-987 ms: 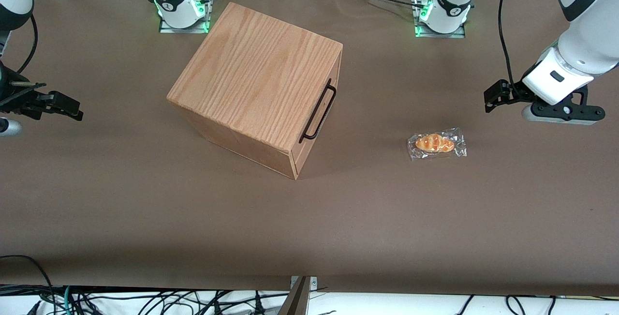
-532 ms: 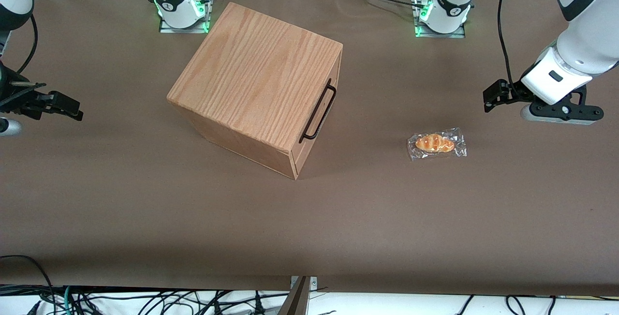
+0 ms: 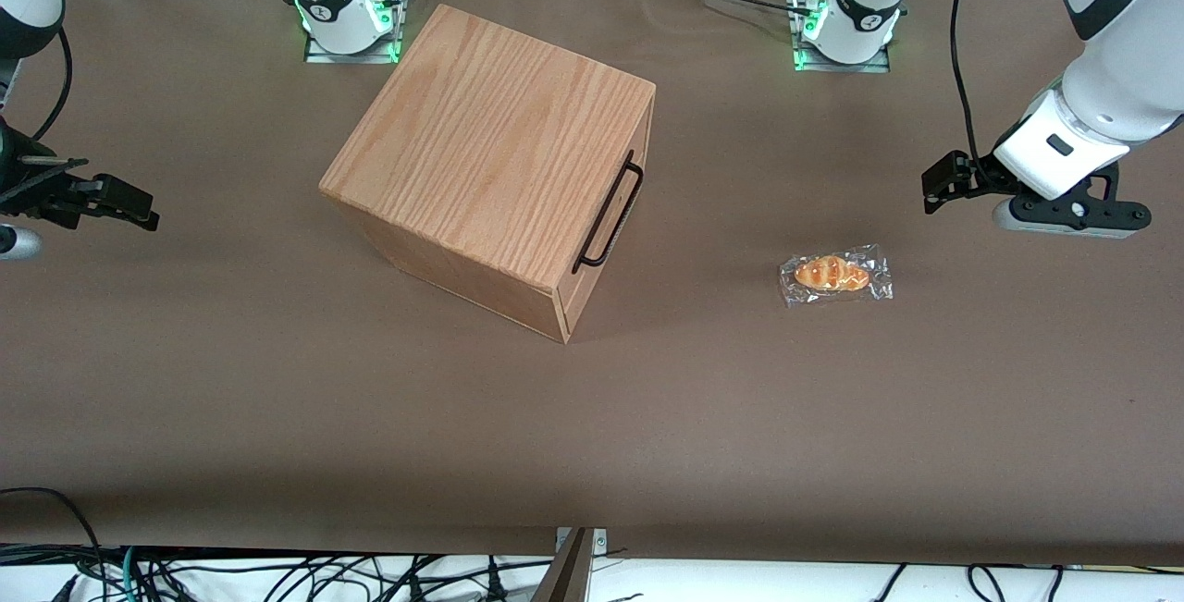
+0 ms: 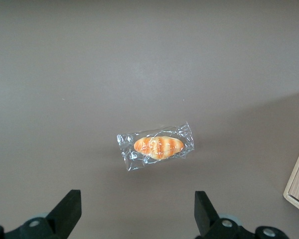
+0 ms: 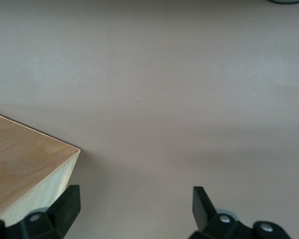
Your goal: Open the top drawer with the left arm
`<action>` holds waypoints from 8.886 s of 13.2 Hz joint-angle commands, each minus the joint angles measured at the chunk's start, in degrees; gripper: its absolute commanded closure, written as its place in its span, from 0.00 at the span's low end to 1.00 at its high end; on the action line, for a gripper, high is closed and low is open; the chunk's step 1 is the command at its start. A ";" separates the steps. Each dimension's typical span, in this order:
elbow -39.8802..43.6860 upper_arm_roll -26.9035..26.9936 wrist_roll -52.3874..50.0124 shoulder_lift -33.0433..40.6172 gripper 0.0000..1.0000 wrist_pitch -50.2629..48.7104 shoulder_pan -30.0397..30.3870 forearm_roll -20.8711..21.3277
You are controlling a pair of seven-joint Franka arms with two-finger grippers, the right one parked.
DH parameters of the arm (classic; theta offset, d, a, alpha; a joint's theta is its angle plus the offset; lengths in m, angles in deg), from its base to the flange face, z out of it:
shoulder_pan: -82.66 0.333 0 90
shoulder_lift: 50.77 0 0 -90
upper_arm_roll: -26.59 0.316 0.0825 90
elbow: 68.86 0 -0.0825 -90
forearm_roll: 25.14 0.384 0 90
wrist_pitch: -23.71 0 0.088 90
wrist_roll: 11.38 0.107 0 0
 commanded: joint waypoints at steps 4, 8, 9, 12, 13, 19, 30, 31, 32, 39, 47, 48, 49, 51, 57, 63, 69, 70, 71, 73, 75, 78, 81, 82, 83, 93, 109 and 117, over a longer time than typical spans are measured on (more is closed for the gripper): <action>-0.98 -0.55 0.14 0.92 0.00 -1.87 -1.16 -0.27; -0.27 -2.22 -0.05 -2.06 0.00 -0.92 -4.15 -10.43; -0.27 -2.48 0.13 -2.68 0.00 0.04 -4.94 -14.04; -0.27 -6.61 0.14 -5.40 0.00 6.18 -6.78 -20.56; -0.27 -7.40 0.31 -6.54 0.00 8.47 -7.92 -21.97; -0.36 -11.27 1.36 -13.49 0.00 19.29 -13.28 -24.18; -0.54 -12.86 6.64 -19.12 0.00 27.82 -15.67 -24.18; -0.54 -12.86 6.64 -19.47 0.00 28.26 -15.67 -24.18; -0.54 -12.86 6.73 -19.99 0.00 28.61 -15.58 -24.09; -1.41 -12.77 6.73 -21.05 0.00 29.76 -15.76 -23.56; -2.21 -11.72 11.65 -21.85 0.00 28.71 -14.97 -16.73; -2.21 -10.58 11.74 -21.50 0.00 27.66 -14.97 -16.19; -2.12 -9.61 11.74 -21.23 0.00 26.61 -14.88 -16.01; -2.12 -8.20 11.82 -20.70 0.00 24.93 -14.09 -16.01; -1.86 -4.51 11.82 -20.09 0.00 22.47 -13.47 -16.01; -1.42 -1.96 13.93 -18.60 0.00 19.22 -12.15 -16.01; -1.33 -1.43 13.85 -17.89 0.00 18.77 -11.45 -16.01; -1.33 -1.43 13.93 -17.80 0.00 18.77 -11.36 -16.01; -1.33 -0.82 13.93 -17.80 0.00 18.77 -11.36 -16.01; -1.42 -0.55 15.59 -17.80 0.00 18.77 -11.36 -16.01; -1.42 0.06 16.04 -17.80 0.00 18.69 -11.36 -16.01; -1.42 0.50 16.04 -17.80 0.00 18.77 -11.27 -16.01; -1.42 0.94 16.13 -17.80 0.00 18.69 -11.27 -15.92; -1.42 0.94 16.13 -17.80 0.00 18.69 -11.27 -15.92; -1.33 0.94 16.13 -17.80 0.00 18.69 -11.27 -15.92; -1.15 1.03 17.89 -17.28 0.00 18.25 -11.01 -16.88; 5.00 4.71 17.36 -8.23 0.00 -0.90 -8.03 -19.72; 4.82 3.85 11.50 -2.26 0.00 -4.52 -1.34 6.01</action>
